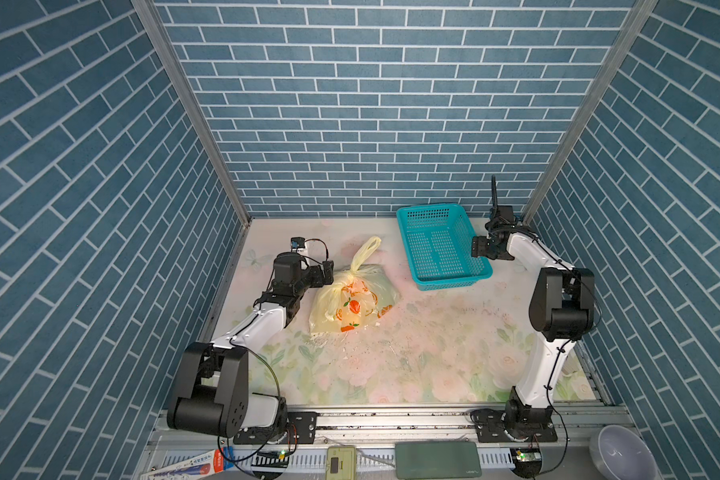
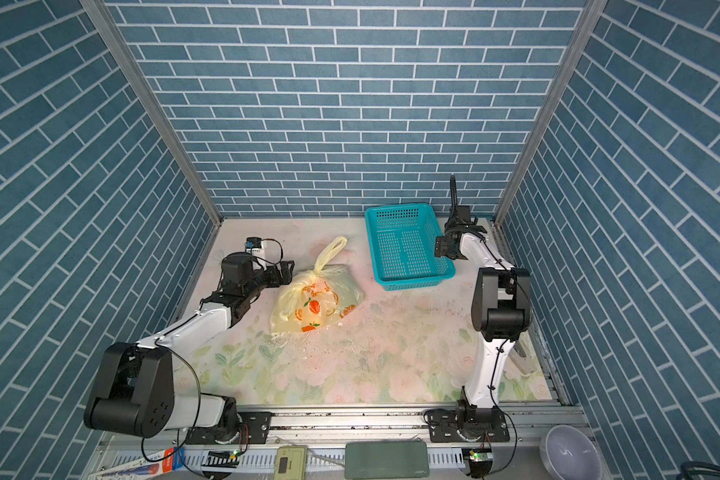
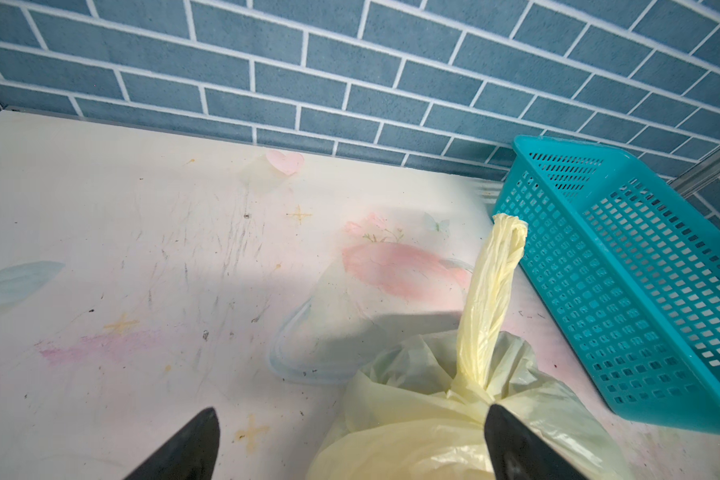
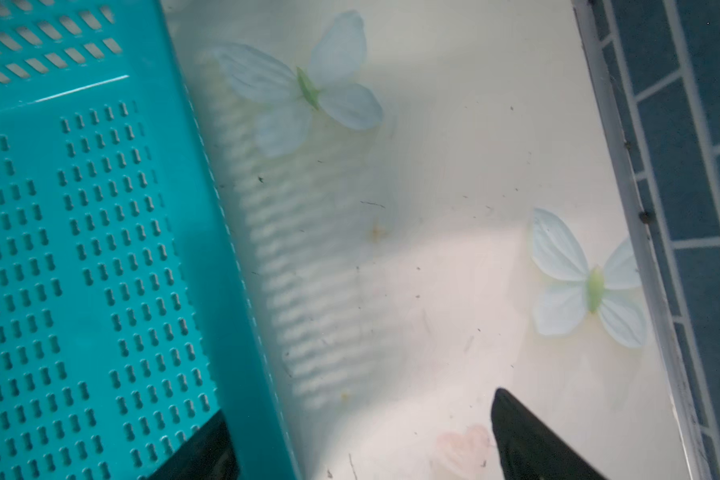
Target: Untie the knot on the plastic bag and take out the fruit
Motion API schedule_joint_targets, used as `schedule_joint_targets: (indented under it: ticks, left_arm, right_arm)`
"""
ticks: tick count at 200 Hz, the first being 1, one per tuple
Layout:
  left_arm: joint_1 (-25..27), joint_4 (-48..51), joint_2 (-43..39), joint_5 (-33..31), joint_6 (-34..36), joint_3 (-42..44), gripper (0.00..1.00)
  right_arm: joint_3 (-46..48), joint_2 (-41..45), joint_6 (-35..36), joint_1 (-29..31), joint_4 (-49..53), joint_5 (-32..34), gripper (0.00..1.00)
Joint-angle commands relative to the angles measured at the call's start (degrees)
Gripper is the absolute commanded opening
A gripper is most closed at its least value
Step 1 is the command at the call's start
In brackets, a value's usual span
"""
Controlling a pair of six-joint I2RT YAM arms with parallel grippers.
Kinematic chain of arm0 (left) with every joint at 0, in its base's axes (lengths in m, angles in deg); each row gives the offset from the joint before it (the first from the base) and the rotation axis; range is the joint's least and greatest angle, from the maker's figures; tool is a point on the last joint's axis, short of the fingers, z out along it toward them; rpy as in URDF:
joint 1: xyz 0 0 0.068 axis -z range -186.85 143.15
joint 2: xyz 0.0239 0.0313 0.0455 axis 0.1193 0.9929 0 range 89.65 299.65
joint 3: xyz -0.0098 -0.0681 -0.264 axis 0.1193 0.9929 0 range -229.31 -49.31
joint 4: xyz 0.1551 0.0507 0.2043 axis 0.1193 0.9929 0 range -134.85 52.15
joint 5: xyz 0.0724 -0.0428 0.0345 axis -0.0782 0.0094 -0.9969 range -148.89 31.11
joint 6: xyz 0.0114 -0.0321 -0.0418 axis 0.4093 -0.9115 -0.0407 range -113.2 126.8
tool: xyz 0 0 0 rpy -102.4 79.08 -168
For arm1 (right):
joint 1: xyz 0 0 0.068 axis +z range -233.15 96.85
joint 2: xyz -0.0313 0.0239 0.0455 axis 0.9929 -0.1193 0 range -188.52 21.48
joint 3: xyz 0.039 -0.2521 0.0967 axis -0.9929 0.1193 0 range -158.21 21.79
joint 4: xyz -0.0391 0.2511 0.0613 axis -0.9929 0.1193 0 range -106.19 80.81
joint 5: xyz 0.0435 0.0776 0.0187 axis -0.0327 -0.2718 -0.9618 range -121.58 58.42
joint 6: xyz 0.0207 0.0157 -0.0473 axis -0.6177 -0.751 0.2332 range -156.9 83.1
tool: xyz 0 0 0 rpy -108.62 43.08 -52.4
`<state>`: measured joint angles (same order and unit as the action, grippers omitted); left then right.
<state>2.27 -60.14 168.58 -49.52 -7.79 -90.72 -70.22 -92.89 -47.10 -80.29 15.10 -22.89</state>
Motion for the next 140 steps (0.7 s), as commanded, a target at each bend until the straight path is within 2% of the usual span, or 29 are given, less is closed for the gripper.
schedule_joint_targets:
  ticks: [1, 20, 49, 89, 111, 140]
  left_arm:
    - [0.45, -1.01, 0.78, 0.83, 0.15, -1.85, 1.00]
    - [0.51, -0.86, 0.71, 0.91, 0.18, -1.98, 1.00]
    - [0.60, 0.54, -0.28, 1.09, 0.67, -2.31, 1.00]
    - [0.57, 2.88, -2.43, 1.44, 1.14, -2.20, 1.00]
    - [0.63, 3.59, -3.37, 2.09, 0.92, -2.11, 1.00]
    - [0.71, 3.10, -4.37, 4.04, -0.29, -0.99, 1.00]
  right_arm:
    - [2.60, 3.69, -2.65, -1.32, 2.07, 4.35, 0.89]
    - [3.41, 5.03, -2.84, -2.05, 2.98, 5.16, 0.88]
    - [1.56, 8.07, -0.35, -0.96, 6.16, 1.83, 0.87]
    - [-2.89, 11.22, 2.51, 5.78, 12.48, 1.68, 0.87]
    - [-4.90, 11.10, 2.04, 10.11, 12.99, -2.91, 0.87]
    - [-4.24, 9.34, 0.92, 16.01, 6.86, -10.92, 0.88]
